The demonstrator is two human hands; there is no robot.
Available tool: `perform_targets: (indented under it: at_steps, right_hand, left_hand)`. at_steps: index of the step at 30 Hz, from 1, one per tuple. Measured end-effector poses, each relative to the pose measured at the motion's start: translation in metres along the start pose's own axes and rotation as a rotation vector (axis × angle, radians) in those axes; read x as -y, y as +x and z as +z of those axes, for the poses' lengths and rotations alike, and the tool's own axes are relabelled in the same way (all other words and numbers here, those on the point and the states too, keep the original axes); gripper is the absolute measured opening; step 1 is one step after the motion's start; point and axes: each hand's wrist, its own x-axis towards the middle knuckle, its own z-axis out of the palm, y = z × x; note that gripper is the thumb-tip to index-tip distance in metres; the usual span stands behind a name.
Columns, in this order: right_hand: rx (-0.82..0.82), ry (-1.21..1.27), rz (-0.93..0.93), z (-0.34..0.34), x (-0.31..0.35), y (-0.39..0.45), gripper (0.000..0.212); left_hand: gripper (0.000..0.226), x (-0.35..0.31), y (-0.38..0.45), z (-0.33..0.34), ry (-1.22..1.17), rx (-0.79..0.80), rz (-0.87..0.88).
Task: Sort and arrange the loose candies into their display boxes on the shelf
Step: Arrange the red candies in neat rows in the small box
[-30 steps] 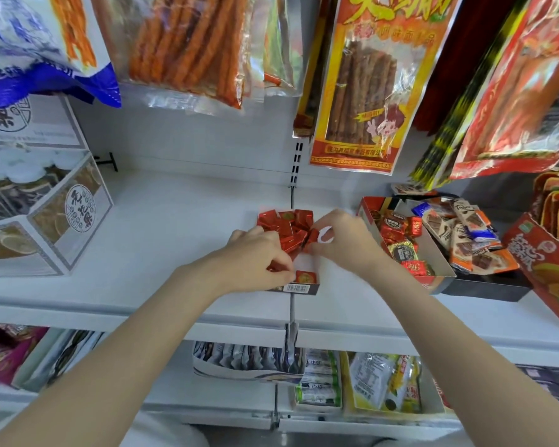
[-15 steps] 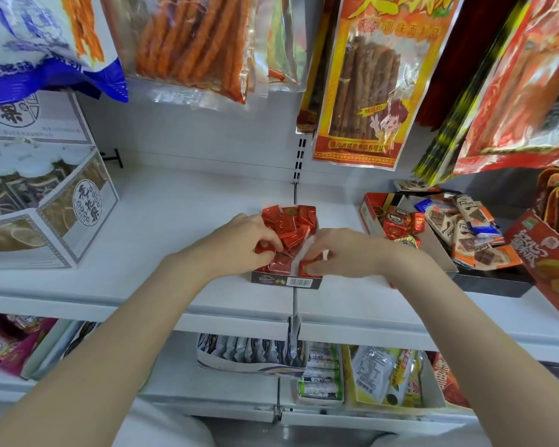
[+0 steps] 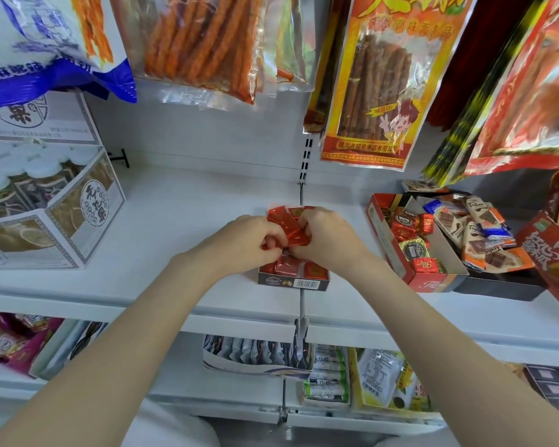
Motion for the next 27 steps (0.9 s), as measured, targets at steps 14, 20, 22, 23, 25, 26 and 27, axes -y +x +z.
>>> perform_targets:
  at_steps: [14,20,22,23,25,26,27]
  right_hand:
    - [0.213,0.072,-0.007,-0.039,-0.02,-0.013,0.035]
    - [0.271,-0.033,-0.069,-0.031,-0.017,-0.012,0.03]
    - [0.253,-0.032,-0.096,-0.032,-0.015,-0.012,0.03]
    - [0.247,-0.023,-0.099,-0.033,-0.013,-0.012,0.03]
    - [0.249,-0.044,-0.096,-0.033,-0.012,-0.013,0.028]
    - [0.255,-0.076,-0.105,-0.031,-0.013,-0.013,0.026]
    - [0.264,-0.105,-0.124,-0.03,-0.014,-0.013,0.025]
  left_hand:
    - [0.021,-0.009,0.011,0.009,0.065,-0.063,0.071]
    - [0.027,-0.006,0.012,0.017,0.19,0.021,0.023]
    - [0.027,-0.004,0.013,0.017,0.148,0.025,0.022]
    - [0.027,-0.003,0.013,0.017,0.132,0.025,0.022]
    - [0.027,-0.002,0.014,0.017,0.104,0.023,0.019]
    - [0.027,-0.001,0.014,0.018,0.091,0.024,0.014]
    - [0.027,-0.001,0.015,0.018,0.08,0.026,0.008]
